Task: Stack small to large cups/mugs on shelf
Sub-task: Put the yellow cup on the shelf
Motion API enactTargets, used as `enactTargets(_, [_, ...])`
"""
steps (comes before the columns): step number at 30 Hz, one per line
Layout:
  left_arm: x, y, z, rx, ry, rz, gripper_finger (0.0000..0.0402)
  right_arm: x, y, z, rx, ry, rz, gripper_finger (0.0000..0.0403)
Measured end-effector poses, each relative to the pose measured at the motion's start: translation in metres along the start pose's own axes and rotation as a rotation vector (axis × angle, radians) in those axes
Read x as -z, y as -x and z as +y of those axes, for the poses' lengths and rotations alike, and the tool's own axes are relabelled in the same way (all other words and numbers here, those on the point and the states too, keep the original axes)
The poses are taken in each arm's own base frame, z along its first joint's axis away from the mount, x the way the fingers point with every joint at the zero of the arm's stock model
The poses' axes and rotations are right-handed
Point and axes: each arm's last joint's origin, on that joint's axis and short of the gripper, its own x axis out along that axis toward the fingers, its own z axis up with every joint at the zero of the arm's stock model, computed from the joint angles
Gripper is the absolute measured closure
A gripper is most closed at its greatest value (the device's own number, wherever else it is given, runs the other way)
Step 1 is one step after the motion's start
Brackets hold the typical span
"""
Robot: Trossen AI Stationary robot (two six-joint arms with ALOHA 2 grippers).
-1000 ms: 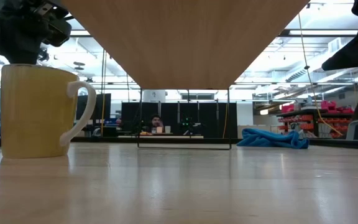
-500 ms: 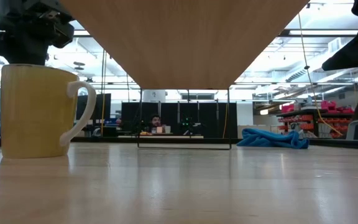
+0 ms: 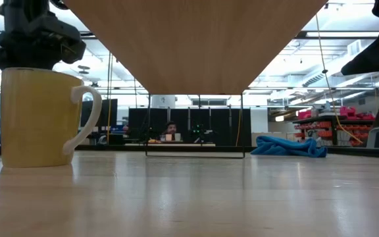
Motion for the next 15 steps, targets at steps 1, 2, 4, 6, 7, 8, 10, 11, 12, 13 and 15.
enactTargets(1, [0.0000,-0.0002,0.0000,-0.002,-0.001,0.001,0.0244,0.0000,0.0000,0.0000,0.000,0.000,0.001,0.0383])
enactTargets(2, [0.0000,-0.0001,0.0000,-0.001,0.000,0.000,0.0247,0.0001,0.0000,0.0000,0.000,0.000,0.002,0.0383])
enactTargets(4, [0.0000,0.0000,0.0001,-0.001,0.000,0.000,0.0255,0.0001,0.0000,0.0000,0.000,0.000,0.003,0.0383])
enactTargets(6, [0.0000,0.0001,0.0001,-0.001,0.000,0.000,0.0268,0.0001,0.0000,0.0000,0.000,0.000,0.003,0.0383])
enactTargets(7, [0.0000,0.0001,0.0001,-0.001,0.000,0.000,0.0275,0.0002,0.0000,0.0000,0.000,0.000,0.005,0.0383])
enactTargets(8, [0.0000,0.0001,0.0001,-0.001,0.000,0.000,0.0285,0.0002,0.0000,0.0000,0.000,0.000,0.007,0.0383])
enactTargets(10, [0.0000,0.0001,-0.0001,0.001,-0.001,0.000,0.0305,0.0003,0.0000,0.0000,0.000,0.000,0.009,0.0383])
enactTargets(11, [0.0000,0.0001,-0.0001,0.002,0.000,0.000,0.0316,0.0004,0.0000,0.0000,0.000,0.000,0.013,0.0383])
enactTargets(12, [0.0000,0.0001,-0.0001,0.002,-0.001,0.000,0.0327,0.0005,0.0000,0.0000,0.000,0.000,0.015,0.0383])
enactTargets(13, [0.0000,0.0001,0.0000,0.001,-0.002,0.000,0.0339,0.0004,0.0000,0.0000,0.000,0.000,0.015,0.0383])
enactTargets(15, [0.0001,0.0001,0.0002,-0.001,-0.003,0.001,0.0362,0.0005,0.0000,0.0000,0.000,0.000,0.015,0.0383])
